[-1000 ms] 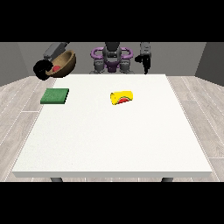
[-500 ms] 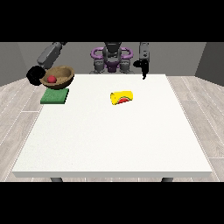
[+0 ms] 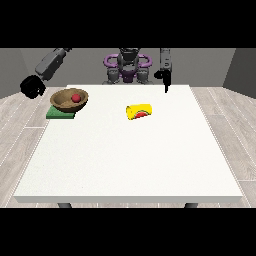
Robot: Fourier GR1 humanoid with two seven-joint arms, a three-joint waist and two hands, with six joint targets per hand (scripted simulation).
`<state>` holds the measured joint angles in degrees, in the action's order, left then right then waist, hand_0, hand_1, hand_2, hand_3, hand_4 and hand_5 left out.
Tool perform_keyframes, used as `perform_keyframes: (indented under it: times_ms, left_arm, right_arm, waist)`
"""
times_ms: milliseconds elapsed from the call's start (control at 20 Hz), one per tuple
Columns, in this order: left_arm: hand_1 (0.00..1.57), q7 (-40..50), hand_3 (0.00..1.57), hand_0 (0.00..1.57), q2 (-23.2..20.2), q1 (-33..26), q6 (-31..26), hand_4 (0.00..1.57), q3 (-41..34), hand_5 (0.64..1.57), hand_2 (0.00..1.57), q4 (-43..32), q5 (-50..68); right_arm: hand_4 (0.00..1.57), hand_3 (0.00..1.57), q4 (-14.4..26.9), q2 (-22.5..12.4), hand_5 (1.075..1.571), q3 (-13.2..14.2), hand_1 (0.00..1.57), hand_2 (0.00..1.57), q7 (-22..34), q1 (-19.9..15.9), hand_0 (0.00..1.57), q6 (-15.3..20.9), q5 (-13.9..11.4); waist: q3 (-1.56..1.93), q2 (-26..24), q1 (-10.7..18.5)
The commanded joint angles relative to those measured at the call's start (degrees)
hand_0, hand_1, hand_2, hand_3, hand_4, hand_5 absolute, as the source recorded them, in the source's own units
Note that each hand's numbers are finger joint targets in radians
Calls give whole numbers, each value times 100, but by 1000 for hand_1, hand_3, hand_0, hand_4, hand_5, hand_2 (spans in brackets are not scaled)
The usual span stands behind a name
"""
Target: Pick the cup and pour the ball into the bowl, then pick the bowl and place it on the pad
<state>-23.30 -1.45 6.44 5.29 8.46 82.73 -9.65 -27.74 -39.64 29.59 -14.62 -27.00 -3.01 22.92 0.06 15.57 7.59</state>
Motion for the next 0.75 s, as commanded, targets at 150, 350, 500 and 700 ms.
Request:
perform_keyframes:
  times_ms: [150, 350, 500, 700]
  left_arm:
    - [0, -360, 0, 0, 142, 262, 522, 1180, 195, 1374, 0, -1140, 86]
    - [0, -384, 0, 0, 144, -1, 1591, 1209, 1410, 1345, 0, -1156, 399]
    - [0, -681, 0, 0, 145, -718, 1714, 1216, 1780, 1340, 0, -1207, 490]
    - [0, -986, 0, 0, 145, -499, 1976, 1216, 1764, 1340, 0, -1728, 867]
  right_arm:
    - [0, 1274, -424, 112, 1570, -500, 1185, 1178, 198, -416, 1185, 424, -381]
    - [650, 702, -407, 181, 1480, -685, 848, 784, 580, -645, 848, -13, -369]
    - [715, 676, -386, 222, 1182, -669, 144, 530, 673, -432, 144, -314, -268]
    - [713, 754, -581, -12, 1075, -757, 0, 582, 890, -300, 0, -739, -266]
  waist:
    - [-10, -301, -313]
    - [-9, -462, -459]
    - [-9, -874, -393]
    - [-10, -939, -713]
